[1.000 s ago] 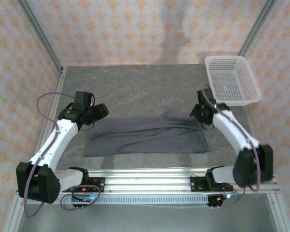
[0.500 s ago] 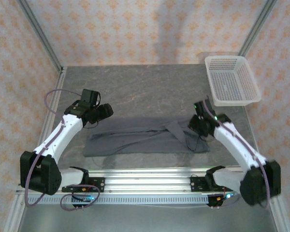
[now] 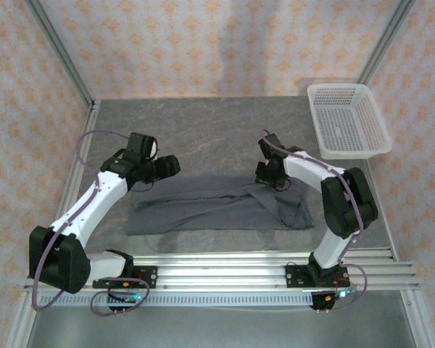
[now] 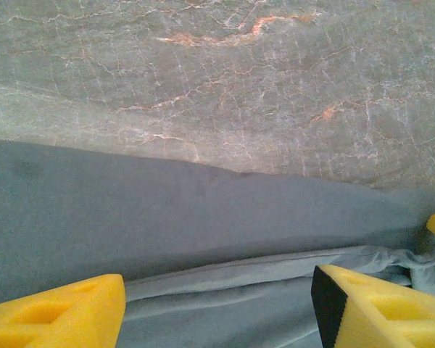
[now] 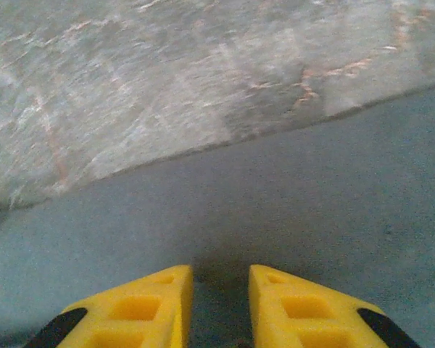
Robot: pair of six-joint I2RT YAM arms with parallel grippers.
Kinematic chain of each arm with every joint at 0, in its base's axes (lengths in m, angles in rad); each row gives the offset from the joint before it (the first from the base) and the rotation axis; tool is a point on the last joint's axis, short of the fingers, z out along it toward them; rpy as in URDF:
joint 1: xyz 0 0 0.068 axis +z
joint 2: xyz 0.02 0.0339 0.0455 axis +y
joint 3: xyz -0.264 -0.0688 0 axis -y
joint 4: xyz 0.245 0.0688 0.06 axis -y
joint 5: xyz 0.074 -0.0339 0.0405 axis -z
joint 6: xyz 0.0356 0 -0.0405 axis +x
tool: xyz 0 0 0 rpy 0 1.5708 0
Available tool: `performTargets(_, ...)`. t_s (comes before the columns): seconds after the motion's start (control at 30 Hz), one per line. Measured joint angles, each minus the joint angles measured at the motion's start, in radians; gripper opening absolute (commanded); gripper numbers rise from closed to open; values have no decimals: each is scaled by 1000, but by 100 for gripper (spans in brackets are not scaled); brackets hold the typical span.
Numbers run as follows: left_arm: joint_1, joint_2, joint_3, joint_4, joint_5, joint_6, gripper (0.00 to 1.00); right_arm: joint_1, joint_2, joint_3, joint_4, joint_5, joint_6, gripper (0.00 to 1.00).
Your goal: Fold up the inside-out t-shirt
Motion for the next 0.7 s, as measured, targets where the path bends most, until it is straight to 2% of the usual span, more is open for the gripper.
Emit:
performTargets(0.13,0,2,0,0,-1,0,70,25,-59,-34,0,-16,25,7)
performTargets(0.27,-2,24,0,0,-2,0,70,89,-157,-123,14,-38,81,7)
performTargets(0.4,-3,49,0,0,-2,0,70,203,-193,-243,57,-79,174,8)
performTargets(0.53,-8,54,0,-1,-20,-13,69,253,-212,-274,14,-92,224,22)
performTargets(0.6,-9,62,0,-5,-41,-35,61,237,-267,-253,-28,-65,231,25)
performTargets(0.63,-9,70,1,-9,-53,-49,48,219,-301,-237,-42,-50,228,25)
performTargets(0.67,-9,81,1,-12,-64,-67,25,187,-340,-218,-50,-32,225,25)
performTargets(0.7,-8,94,2,-15,-77,-85,9,149,-370,-202,-51,-9,219,23)
